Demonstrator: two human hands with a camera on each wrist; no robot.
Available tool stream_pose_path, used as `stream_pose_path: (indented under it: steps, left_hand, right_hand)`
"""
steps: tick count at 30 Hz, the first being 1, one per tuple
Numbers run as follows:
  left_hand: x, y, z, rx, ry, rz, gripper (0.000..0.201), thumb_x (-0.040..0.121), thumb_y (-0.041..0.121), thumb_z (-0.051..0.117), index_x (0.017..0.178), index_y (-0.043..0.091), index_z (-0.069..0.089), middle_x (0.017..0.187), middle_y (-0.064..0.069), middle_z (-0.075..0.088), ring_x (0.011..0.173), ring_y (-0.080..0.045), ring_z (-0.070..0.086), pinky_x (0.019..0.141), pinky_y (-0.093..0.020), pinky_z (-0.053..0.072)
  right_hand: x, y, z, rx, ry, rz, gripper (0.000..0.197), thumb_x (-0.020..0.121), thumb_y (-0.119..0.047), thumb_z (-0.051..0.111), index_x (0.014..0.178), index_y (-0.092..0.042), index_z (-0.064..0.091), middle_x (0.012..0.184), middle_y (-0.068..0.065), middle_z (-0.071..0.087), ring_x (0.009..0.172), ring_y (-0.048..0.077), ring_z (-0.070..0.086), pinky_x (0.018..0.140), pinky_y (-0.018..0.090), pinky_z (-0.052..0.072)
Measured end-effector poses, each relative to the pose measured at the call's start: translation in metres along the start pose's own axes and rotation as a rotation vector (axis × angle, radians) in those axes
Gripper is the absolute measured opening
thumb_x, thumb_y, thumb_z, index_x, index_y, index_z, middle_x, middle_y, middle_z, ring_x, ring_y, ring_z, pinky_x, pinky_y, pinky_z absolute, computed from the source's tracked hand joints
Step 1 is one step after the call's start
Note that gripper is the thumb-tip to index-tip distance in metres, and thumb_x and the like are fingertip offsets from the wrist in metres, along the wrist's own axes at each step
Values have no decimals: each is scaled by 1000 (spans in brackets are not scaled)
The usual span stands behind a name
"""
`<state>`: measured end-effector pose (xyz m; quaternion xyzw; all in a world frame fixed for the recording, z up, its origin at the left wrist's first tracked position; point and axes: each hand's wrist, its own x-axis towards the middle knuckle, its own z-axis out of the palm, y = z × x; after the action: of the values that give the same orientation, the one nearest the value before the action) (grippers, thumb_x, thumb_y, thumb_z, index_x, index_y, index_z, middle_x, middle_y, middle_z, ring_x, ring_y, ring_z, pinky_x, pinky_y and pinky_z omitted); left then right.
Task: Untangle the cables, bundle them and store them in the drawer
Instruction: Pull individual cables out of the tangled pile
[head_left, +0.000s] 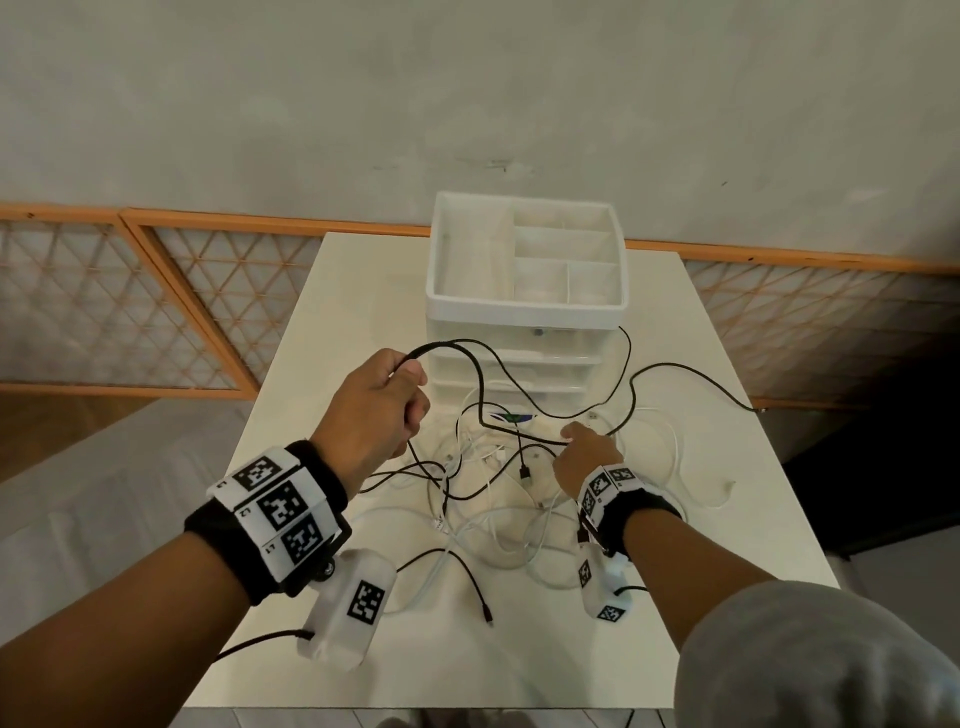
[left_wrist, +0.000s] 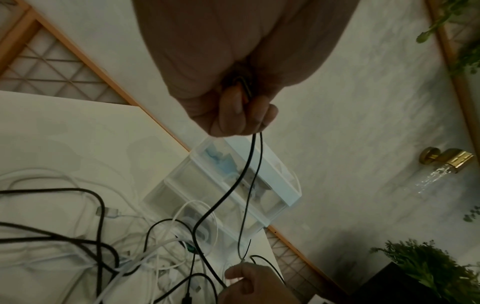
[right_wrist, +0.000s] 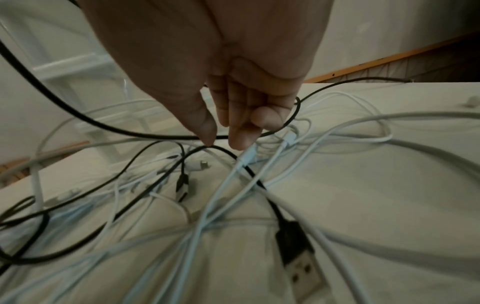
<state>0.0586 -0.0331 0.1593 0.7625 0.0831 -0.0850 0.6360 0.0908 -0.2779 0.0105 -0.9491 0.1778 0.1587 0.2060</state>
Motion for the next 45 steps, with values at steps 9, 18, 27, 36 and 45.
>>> stream_pose_path:
  steps: [9,18,27,36,45]
  left_hand:
    - [3,-8,-5,22,35,-34,21,104,22,41,92,11,53,57,-2,50,49,-15,34,48,-25,25]
    - [11,-15,-21,-27,118,-78,20,104,17,38,89,9,49,68,-12,62,45,-17,45,43,-25,34]
    - [-1,24,34,-121,-234,157,24,106,20,37,88,17,51,101,-8,76,97,-23,72,82,-40,54]
    - [2,-39,35,44,-238,-110,25,105,16,35,82,12,42,79,-10,66,86,-24,69,73,-28,50]
    - [3,27,27,-97,-301,20,24,106,21,36,84,16,45,94,-14,76,91,-26,71,74,-34,48]
  right_hand:
    - [-10,-13,-11,35,133,-130,18,92,-33,59,82,-20,67,86,1,63,92,26,65,70,27,45]
    - [-63,-45,-114,775,245,-406,21,88,-14,67,101,-30,66,68,6,71,52,18,58,56,28,50]
    - [-102,-69,-112,1066,141,-471,15,90,6,63,94,-6,71,71,12,66,59,24,68,59,31,57]
    - [-117,-55,-156,1093,273,-523,32,83,18,60,101,-7,69,77,12,67,64,22,71,65,32,59]
    - [-124,-47,-135,574,154,-499,17,82,-4,72,84,-20,76,65,-2,73,54,14,70,54,21,51]
